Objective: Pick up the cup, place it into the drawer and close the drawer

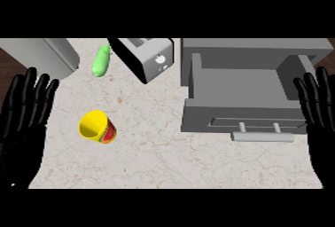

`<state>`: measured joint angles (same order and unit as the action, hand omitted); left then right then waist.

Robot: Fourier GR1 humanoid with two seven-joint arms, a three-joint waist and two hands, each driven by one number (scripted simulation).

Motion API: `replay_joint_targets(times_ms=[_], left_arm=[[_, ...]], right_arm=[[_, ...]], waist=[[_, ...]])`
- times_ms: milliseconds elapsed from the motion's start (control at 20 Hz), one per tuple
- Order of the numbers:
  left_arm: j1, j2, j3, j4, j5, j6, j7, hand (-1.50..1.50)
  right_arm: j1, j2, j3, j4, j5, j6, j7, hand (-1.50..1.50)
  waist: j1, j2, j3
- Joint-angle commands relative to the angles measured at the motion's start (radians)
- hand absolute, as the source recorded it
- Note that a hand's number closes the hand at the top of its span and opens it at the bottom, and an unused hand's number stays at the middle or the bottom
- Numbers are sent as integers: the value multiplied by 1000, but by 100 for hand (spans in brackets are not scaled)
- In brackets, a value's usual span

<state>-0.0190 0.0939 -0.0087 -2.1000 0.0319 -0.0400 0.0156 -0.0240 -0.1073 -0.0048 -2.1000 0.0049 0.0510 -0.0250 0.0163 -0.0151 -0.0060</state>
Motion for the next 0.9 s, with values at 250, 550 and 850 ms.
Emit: replay_joint_targets(times_ms=[250, 550, 850], left_arm=[[36, 162, -4, 32, 362, -400, -70, -150], [70, 201, 84, 165, 638, -450, 91, -150], [-4, 261, 187, 367, 663, -551, 69, -150]], right_arm=[[2, 41, -8, -1, 10, -51, 30, -150], [-9, -36, -25, 56, 23, 17, 70, -150], [-26, -44, -57, 66, -10, 48, 60, -150]], waist=[[-21, 16, 3], [-15, 16, 6], [-18, 15, 6]])
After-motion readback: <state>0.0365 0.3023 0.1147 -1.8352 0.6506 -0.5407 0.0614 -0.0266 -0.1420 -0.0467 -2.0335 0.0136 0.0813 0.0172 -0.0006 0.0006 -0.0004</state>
